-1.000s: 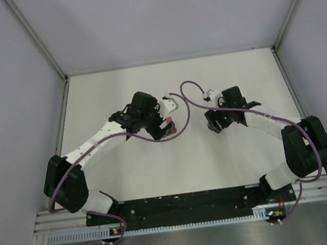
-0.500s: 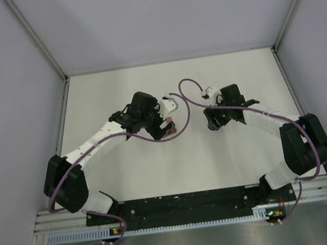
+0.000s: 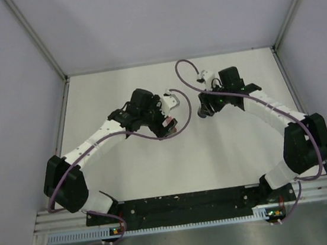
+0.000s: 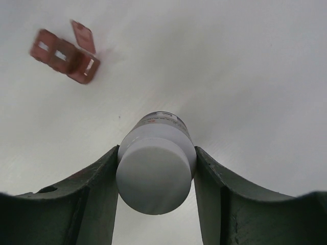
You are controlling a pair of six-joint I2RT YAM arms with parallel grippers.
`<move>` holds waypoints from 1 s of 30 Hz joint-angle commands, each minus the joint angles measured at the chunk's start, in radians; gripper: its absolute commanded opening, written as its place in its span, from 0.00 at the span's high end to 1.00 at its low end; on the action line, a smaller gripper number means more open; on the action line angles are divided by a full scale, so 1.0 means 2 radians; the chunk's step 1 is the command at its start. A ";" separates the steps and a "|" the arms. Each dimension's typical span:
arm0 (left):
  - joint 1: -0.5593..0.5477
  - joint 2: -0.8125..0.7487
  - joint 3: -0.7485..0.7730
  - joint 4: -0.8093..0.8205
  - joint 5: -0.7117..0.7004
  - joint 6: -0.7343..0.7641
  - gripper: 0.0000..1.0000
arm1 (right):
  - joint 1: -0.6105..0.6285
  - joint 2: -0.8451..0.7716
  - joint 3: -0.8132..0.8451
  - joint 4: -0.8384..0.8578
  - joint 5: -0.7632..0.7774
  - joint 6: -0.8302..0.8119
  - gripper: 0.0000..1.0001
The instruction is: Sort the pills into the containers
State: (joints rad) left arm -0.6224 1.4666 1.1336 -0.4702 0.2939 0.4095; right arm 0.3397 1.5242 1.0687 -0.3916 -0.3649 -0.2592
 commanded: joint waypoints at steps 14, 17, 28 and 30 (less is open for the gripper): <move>0.001 0.032 0.168 0.112 0.145 -0.146 0.05 | 0.007 -0.043 0.205 -0.070 -0.242 0.074 1.00; -0.001 0.041 0.183 0.096 0.155 -0.139 0.06 | 0.008 -0.046 0.207 -0.070 -0.255 0.081 1.00; -0.007 0.030 0.164 0.088 0.148 -0.100 0.15 | 0.007 -0.060 0.199 -0.050 -0.291 0.116 1.00; -0.008 0.029 0.161 0.088 0.148 -0.097 0.17 | 0.007 -0.061 0.197 -0.045 -0.295 0.121 1.00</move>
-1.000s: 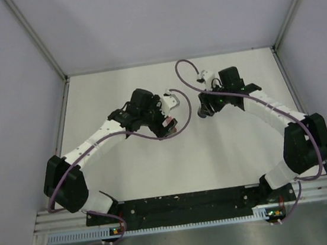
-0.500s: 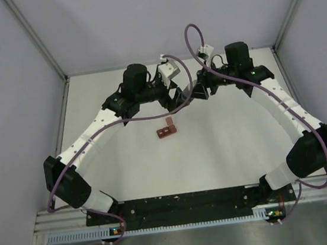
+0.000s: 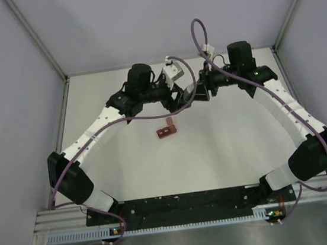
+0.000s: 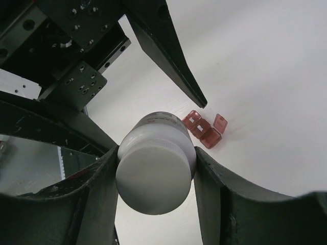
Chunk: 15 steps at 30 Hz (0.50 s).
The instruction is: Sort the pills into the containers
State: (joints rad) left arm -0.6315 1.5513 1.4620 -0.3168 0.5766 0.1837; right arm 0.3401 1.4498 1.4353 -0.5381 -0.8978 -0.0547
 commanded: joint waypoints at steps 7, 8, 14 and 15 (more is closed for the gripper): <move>-0.005 -0.012 -0.011 0.016 0.006 0.019 0.21 | 0.006 -0.025 0.008 0.035 -0.034 0.024 1.00; -0.006 -0.012 -0.012 0.016 0.007 0.019 0.22 | 0.006 -0.025 0.008 0.036 -0.036 0.024 1.00; -0.008 -0.010 -0.015 0.020 0.009 0.016 0.30 | 0.003 -0.027 -0.002 0.047 -0.040 0.042 1.00; -0.008 -0.009 -0.015 0.021 0.010 0.016 0.33 | 0.002 -0.028 -0.004 0.048 -0.040 0.043 1.00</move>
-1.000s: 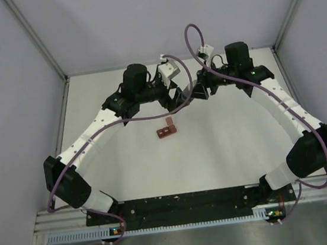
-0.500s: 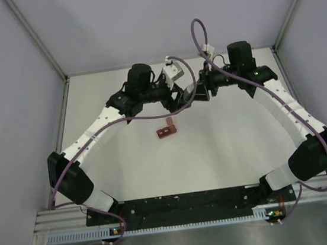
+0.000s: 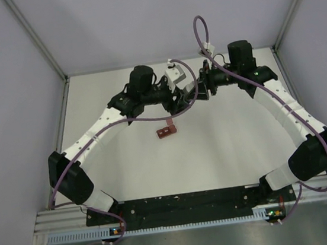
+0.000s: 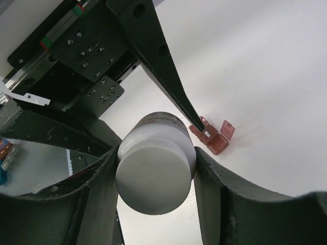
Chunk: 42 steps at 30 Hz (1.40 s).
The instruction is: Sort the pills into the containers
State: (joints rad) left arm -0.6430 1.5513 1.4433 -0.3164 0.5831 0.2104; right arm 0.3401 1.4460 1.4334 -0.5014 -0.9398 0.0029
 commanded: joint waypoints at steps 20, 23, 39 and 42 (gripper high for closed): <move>-0.002 -0.046 -0.018 -0.016 -0.040 0.018 1.00 | -0.019 -0.096 -0.005 0.008 0.056 0.001 0.24; -0.002 -0.048 -0.017 -0.024 -0.035 0.019 1.00 | -0.019 -0.089 -0.004 0.008 0.063 0.006 0.24; -0.031 -0.046 -0.015 -0.034 -0.094 0.031 1.00 | -0.019 -0.038 -0.012 0.052 0.040 0.071 0.30; -0.035 -0.044 -0.016 -0.034 -0.100 0.034 1.00 | -0.019 -0.035 -0.018 0.057 0.036 0.074 0.34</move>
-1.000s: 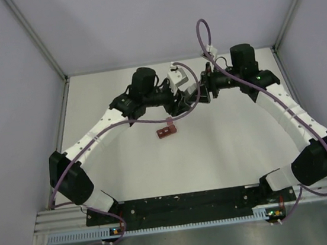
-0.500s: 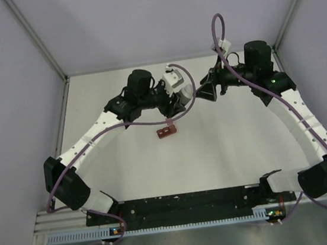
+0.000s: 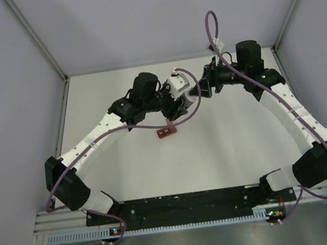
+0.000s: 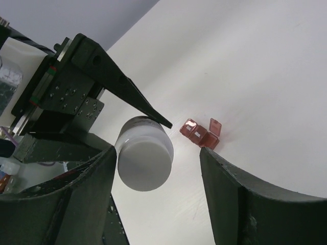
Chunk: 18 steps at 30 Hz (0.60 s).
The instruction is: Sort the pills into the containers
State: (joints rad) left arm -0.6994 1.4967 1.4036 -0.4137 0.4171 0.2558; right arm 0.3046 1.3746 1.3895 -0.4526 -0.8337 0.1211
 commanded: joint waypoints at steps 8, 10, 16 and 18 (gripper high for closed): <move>-0.011 -0.017 0.003 0.018 -0.027 0.012 1.00 | -0.001 -0.005 -0.016 0.040 -0.026 0.014 0.46; -0.011 -0.017 0.002 0.020 -0.031 0.013 1.00 | -0.002 -0.006 -0.019 0.041 -0.029 0.015 0.46; -0.012 -0.016 0.002 0.022 -0.031 0.012 1.00 | -0.002 -0.009 -0.025 0.044 -0.033 0.014 0.54; -0.012 -0.016 0.002 0.022 -0.031 0.012 1.00 | -0.001 -0.009 -0.026 0.046 -0.038 0.014 0.63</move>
State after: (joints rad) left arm -0.7162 1.4967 1.4021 -0.4141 0.3531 0.2661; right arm 0.3046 1.3796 1.3426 -0.3973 -0.8852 0.1478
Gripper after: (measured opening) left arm 0.580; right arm 0.442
